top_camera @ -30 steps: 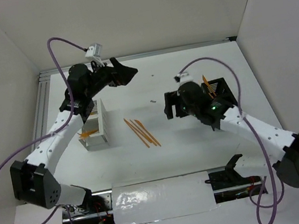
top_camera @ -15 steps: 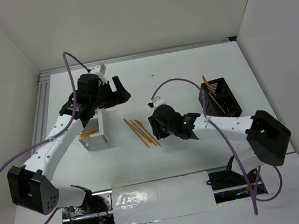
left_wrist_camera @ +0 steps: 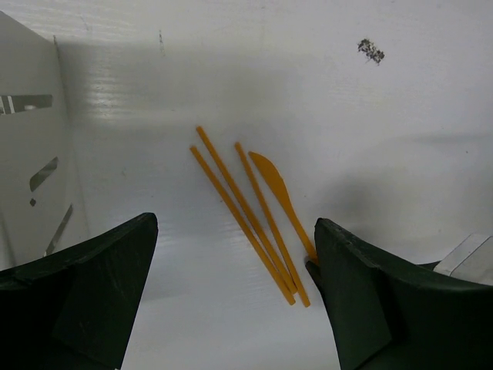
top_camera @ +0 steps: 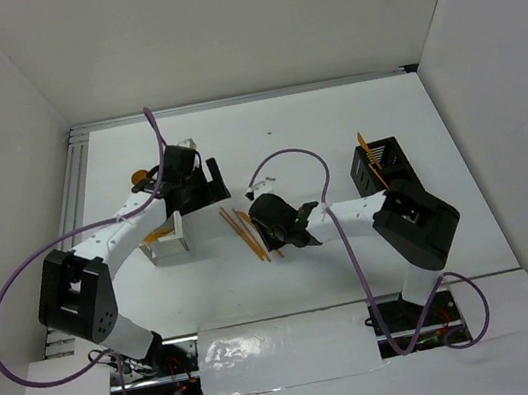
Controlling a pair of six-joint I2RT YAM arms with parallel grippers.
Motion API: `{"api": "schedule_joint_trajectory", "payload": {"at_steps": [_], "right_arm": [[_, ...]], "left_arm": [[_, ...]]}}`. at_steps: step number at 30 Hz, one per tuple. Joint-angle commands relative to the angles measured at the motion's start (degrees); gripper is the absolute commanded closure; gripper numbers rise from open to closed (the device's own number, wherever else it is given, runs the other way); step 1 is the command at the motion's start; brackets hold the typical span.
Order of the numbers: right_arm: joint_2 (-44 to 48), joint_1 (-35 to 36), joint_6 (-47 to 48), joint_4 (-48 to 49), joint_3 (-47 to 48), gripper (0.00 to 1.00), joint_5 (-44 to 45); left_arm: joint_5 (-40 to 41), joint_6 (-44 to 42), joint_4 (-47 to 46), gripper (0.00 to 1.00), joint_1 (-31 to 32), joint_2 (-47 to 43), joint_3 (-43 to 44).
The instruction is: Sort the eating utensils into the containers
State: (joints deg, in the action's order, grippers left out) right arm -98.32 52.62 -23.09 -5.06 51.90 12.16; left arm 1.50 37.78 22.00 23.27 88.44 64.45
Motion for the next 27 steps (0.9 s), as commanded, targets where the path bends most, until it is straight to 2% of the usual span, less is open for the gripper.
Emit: {"api": "schedule_joint_trajectory", "payload": {"at_steps": [1, 5, 8, 9, 10, 15, 19, 22, 27], "right_arm": [[-1.7, 0.6, 0.2, 2.6, 2.2, 0.65, 2.3], [-3.8, 0.6, 0.7, 2.1, 2.2, 0.72, 4.7], [-5.6, -0.5, 0.8, 1.5, 2.8, 0.85, 4.7], [-6.7, -0.4, 0.5, 1.5, 2.8, 0.94, 4.7], [-7.1, -1.3, 0.2, 2.2, 2.2, 0.99, 4.7], [-5.4, -3.9, -1.3, 7.3, -2.4, 1.00, -1.0], [3.8, -6.5, -4.2, 14.3, -7.7, 1.00, -9.0], [8.5, -6.6, -4.8, 16.7, -8.2, 1.00, -10.5], [11.7, -6.0, -4.0, 16.2, -6.8, 1.00, -10.5]], "left_arm": [[1.1, 0.9, -0.6, 0.05, -0.4, 0.4, -0.2], [1.1, 0.5, -0.2, 0.04, -0.5, 1.4, 0.4], [-0.5, -0.5, -0.1, 0.04, -0.3, 2.2, 1.1], [-1.0, -1.0, -0.3, 0.04, -0.3, 2.5, 1.6], [-1.0, -1.1, -0.3, 0.04, -0.2, 2.9, 2.1], [-3.2, 1.6, 0.4, 0.04, 0.9, 4.5, 4.0], [-6.8, 5.3, -1.6, 0.05, 2.1, 4.6, 4.9], [-9.4, 6.3, -6.0, 0.05, 3.0, 4.8, 4.9], [-9.4, 8.0, -4.7, 0.07, 5.6, 9.3, 8.9]]}}
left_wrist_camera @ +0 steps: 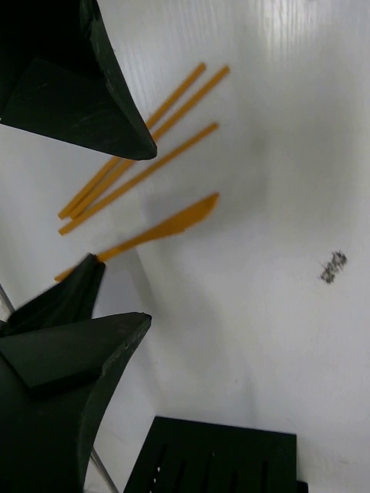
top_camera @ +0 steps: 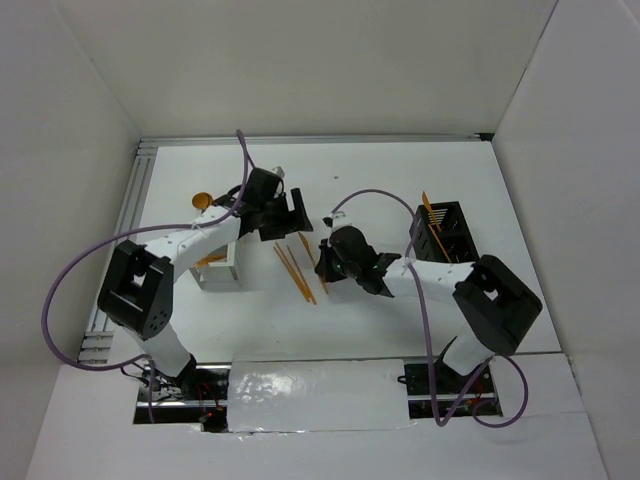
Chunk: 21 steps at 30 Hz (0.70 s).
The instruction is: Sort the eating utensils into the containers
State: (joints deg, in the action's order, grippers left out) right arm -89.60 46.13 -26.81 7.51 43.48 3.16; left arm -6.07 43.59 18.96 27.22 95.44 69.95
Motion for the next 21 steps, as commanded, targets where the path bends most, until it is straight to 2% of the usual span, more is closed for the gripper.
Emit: {"api": "schedule_joint_trajectory", "payload": {"at_steps": [1, 4, 10, 11, 13, 14, 16, 17, 18, 19, 20, 21], "right_arm": [[3.9, 0.7, -0.3, 3.7, 2.1, 1.00, -2.2], [5.6, 1.0, -0.7, 4.4, 2.1, 1.00, -2.2], [10.1, 1.1, -1.5, 4.9, 1.6, 1.00, -2.2], [10.5, 1.0, -1.5, 4.9, 1.6, 1.00, -2.2], [10.9, 1.0, -1.3, 4.4, 1.6, 1.00, -2.2], [11.0, 1.0, -1.5, 3.7, 2.2, 1.00, -1.7], [10.7, 1.1, -1.8, 3.0, 2.7, 0.98, -1.7], [10.0, 1.0, -2.2, 2.1, 3.4, 0.92, -1.7], [9.7, 1.1, -2.2, 2.1, 4.1, 0.88, -1.7], [9.3, 1.1, -2.2, 1.2, 4.6, 0.83, -1.7], [8.5, 1.0, -1.9, -0.2, 5.1, 0.72, -1.7], [8.2, 1.1, -1.7, -0.7, 6.2, 0.68, -1.7]], "left_arm": [[-1.5, 2.6, -1.7, 0.08, 1.5, 2.7, 3.9], [-1.6, 3.6, -2.9, 0.09, 3.0, 3.9, 4.0], [-0.7, 3.8, -3.5, 0.21, 3.6, 4.4, 5.0], [-1.1, 3.6, -3.8, 0.30, 3.7, 4.2, 5.0], [-1.2, 3.4, -4.4, 0.39, 3.8, 3.7, 5.0], [-1.9, 3.3, -4.8, 0.55, 3.7, 3.4, 4.8], [-3.5, 3.3, -6.1, 0.71, 3.8, 2.6, 4.7], [-3.5, 3.1, -6.6, 0.87, 3.8, 2.6, 4.4], [-4.5, 3.1, -6.8, 0.96, 3.8, 2.2, 4.4], [-4.8, 2.9, -6.9, 1.00, 3.9, 2.0, 4.6], [-4.8, 2.2, -6.9, 1.00, 3.9, 2.1, 4.6], [-4.4, 2.2, -7.1, 1.00, 4.1, 1.9, 4.4]]}}
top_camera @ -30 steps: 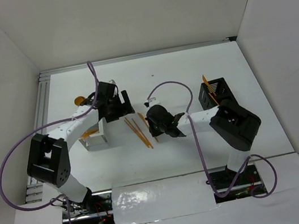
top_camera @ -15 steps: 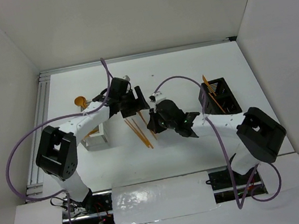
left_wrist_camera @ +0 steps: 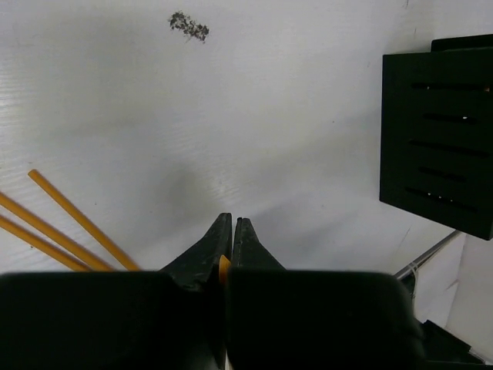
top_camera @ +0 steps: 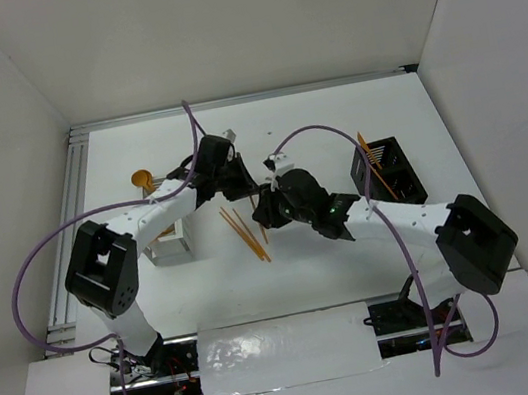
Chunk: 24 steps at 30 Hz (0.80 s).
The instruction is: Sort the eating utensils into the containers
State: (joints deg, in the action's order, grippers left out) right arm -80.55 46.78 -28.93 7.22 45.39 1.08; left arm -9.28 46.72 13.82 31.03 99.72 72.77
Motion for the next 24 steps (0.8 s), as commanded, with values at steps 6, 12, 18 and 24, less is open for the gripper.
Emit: {"api": "schedule_joint_trajectory", "payload": {"at_steps": [6, 12, 18, 24], "right_arm": [[-2.2, 0.4, 1.9, -1.8, 5.7, 0.51, 2.1], [-3.7, 0.6, 2.4, -1.8, 6.2, 0.65, 2.1], [-2.5, 0.5, 2.9, -1.8, 5.4, 1.00, 3.3], [-0.8, 1.1, 3.3, -0.7, 2.5, 1.00, 3.9]], "left_arm": [[-0.7, -2.9, -7.1, 1.00, 2.0, -5.9, -3.1], [-1.3, -5.1, -8.1, 1.00, 3.3, -7.0, -3.1], [0.3, -5.8, -6.1, 0.67, 4.4, -6.7, -1.2], [3.2, -7.2, -0.7, 0.16, 2.8, -6.1, 5.1]]}}
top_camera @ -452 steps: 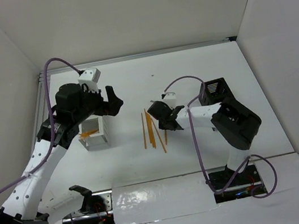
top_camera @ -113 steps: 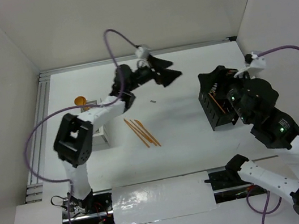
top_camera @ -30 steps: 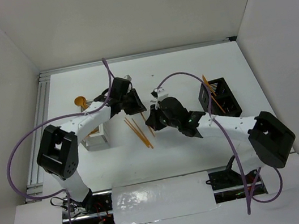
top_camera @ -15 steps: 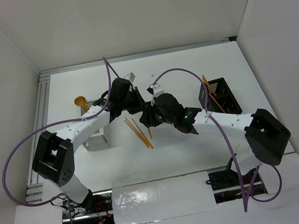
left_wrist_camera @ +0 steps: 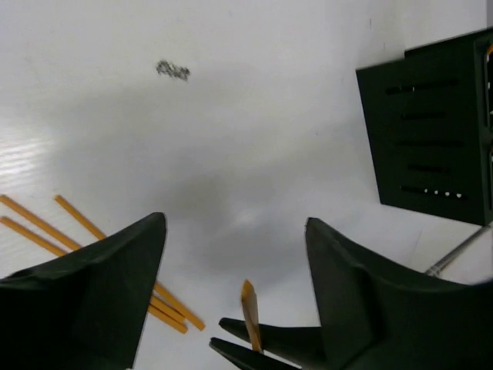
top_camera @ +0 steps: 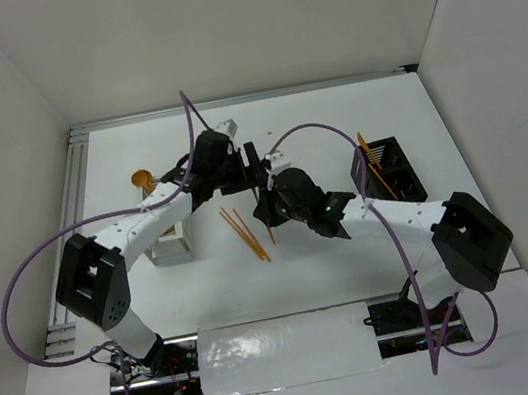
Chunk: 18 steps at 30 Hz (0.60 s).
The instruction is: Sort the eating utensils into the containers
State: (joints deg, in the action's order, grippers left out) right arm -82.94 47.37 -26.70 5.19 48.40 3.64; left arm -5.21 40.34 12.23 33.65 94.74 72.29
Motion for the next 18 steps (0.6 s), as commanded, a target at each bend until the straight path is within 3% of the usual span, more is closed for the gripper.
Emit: {"api": "schedule_joint_trajectory", "payload": {"at_steps": [1, 4, 10, 14, 18], "right_arm": [[2.5, 0.5, 1.3, 1.3, -1.4, 1.00, 1.4], [2.9, 0.3, 1.7, 0.8, -1.9, 1.00, 1.9], [3.2, -0.7, 2.3, -1.2, -1.3, 1.00, 4.3], [8.7, -4.4, 4.8, -3.3, -0.8, 1.00, 11.6], [13.5, -14.3, 12.7, -4.2, 2.7, 1.00, 20.1]], "left_arm": [[-0.9, -0.9, 1.5, 0.12, -0.4, -1.3, 7.9], [-1.2, -2.0, 3.9, 0.02, -3.2, -1.3, 13.6], [-3.2, -3.3, 7.8, 0.00, -9.7, -1.0, 21.9], [-3.9, -3.3, 6.8, 0.00, -13.9, -4.3, 17.0], [-9.1, -2.8, 2.9, 0.00, -18.1, -8.9, 8.8]]}}
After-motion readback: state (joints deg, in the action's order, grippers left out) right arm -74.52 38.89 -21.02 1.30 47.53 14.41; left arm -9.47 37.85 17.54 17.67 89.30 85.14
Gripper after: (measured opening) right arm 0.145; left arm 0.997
